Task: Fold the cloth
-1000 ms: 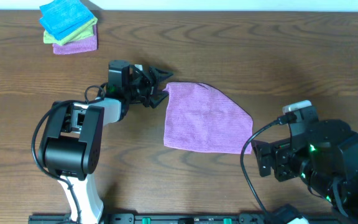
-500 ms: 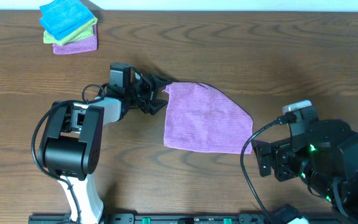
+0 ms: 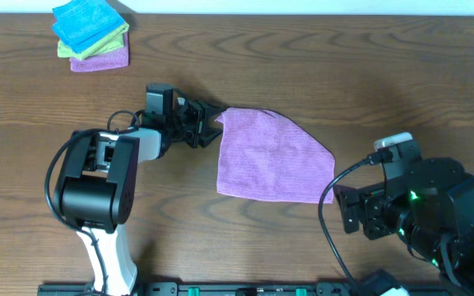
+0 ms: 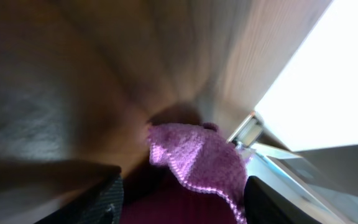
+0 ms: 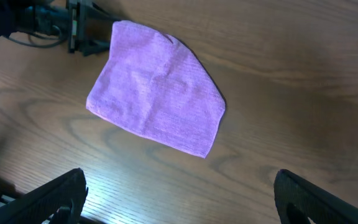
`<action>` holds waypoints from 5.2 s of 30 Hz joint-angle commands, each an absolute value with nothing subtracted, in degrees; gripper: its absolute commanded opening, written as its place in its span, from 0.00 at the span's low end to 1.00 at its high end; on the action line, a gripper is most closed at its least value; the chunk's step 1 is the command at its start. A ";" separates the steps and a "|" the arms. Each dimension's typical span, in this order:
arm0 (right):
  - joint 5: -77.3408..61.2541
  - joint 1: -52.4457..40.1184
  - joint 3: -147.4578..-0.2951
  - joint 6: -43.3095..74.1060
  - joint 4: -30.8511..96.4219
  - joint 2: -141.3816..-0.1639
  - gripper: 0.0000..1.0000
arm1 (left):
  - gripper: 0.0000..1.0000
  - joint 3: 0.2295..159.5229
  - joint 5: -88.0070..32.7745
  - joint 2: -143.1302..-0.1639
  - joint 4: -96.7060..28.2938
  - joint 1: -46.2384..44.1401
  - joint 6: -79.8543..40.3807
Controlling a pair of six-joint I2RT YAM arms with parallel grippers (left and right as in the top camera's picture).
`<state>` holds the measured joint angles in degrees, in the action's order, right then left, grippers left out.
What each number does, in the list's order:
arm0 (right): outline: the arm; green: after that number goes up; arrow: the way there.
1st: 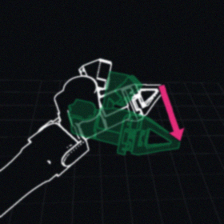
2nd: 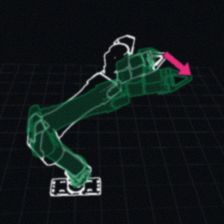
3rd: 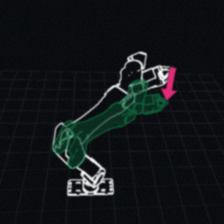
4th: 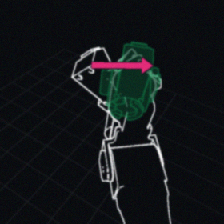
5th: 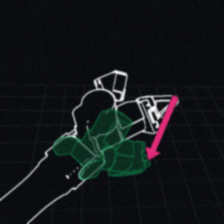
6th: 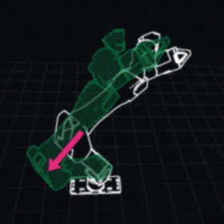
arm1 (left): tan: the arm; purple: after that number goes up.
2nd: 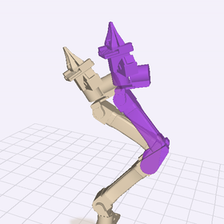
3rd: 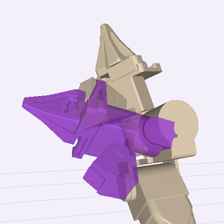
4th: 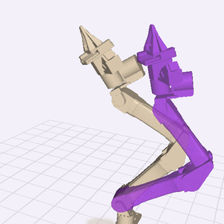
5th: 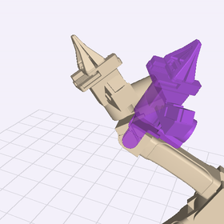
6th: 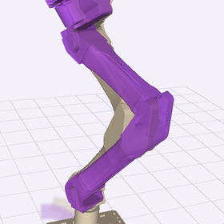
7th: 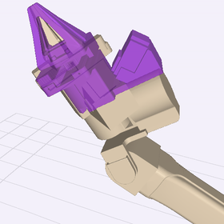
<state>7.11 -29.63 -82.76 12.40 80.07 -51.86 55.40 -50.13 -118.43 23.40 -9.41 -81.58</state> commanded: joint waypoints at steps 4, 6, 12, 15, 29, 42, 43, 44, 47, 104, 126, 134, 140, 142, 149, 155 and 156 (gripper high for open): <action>7.49 -29.43 -83.09 12.58 80.14 -51.77 0.96 | 0.65 55.90 -50.89 -124.97 30.33 -9.34 -87.48; 7.49 -29.43 -83.09 12.58 80.14 -51.77 0.96 | 0.66 56.36 -50.74 -125.16 30.48 -9.32 -87.46; 7.49 -29.43 -83.09 12.56 80.12 -51.77 0.96 | 0.56 57.78 -49.36 -125.16 30.24 -9.23 -87.48; 7.49 -29.43 -83.09 12.56 80.14 -51.77 0.96 | 0.36 58.13 -48.90 -125.19 30.11 -9.10 -87.48; 7.51 -29.43 -83.09 11.92 79.92 -51.77 0.96 | 0.06 63.77 -52.47 -125.19 30.24 -8.91 -76.66; 7.57 -29.43 -83.09 10.61 79.90 -51.77 0.95 | 0.06 78.39 -55.70 -125.16 12.58 -8.91 -43.38; 7.57 -29.43 -83.09 10.59 79.92 -51.77 0.96 | 0.05 79.20 -55.37 -125.16 11.05 -8.93 -41.06; 7.57 -29.43 -83.09 10.55 79.90 -51.77 0.96 | 0.06 80.01 -54.85 -125.16 9.30 -8.91 -38.52; 7.70 -29.43 -83.09 10.11 79.90 -51.77 0.96 | 0.06 82.78 -51.94 -125.16 2.70 -8.95 -29.78; 0.23 -17.52 -45.41 11.07 28.12 -90.06 0.01 | 0.06 101.47 -6.68 -125.12 -42.17 -15.79 -1.28; -9.02 -22.55 -44.45 13.26 31.97 -97.82 0.01 | 0.05 101.47 -2.37 -125.12 -49.36 -15.79 -1.23; -13.06 -29.28 -44.45 14.66 35.92 -97.84 0.01 | 0.06 101.47 -2.31 -124.38 -55.07 -15.77 -1.23; -17.02 -34.68 -44.45 14.79 36.29 -97.82 0.01 | 0.06 101.47 1.87 -121.89 -56.36 -15.62 -1.28; -17.02 -36.18 -44.45 14.76 36.99 -97.82 0.01 | 0.05 101.47 3.14 -120.57 -57.34 -15.46 -1.30; -17.30 -39.09 -44.45 14.74 38.22 -97.82 0.01 | 0.06 101.47 6.35 -117.36 -64.49 -13.39 -2.66; -17.41 -38.94 -44.69 14.31 37.26 -97.82 0.01 | 0.06 101.47 6.39 -117.36 -65.06 -12.03 -3.44; -17.41 -38.92 -44.82 14.31 37.06 -97.80 0.02 | 0.06 101.47 6.35 -117.36 -64.71 -12.03 -3.44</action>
<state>-17.58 -38.24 -46.65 14.04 37.32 -95.55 100.60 5.02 -117.97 -65.10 -12.10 -2.76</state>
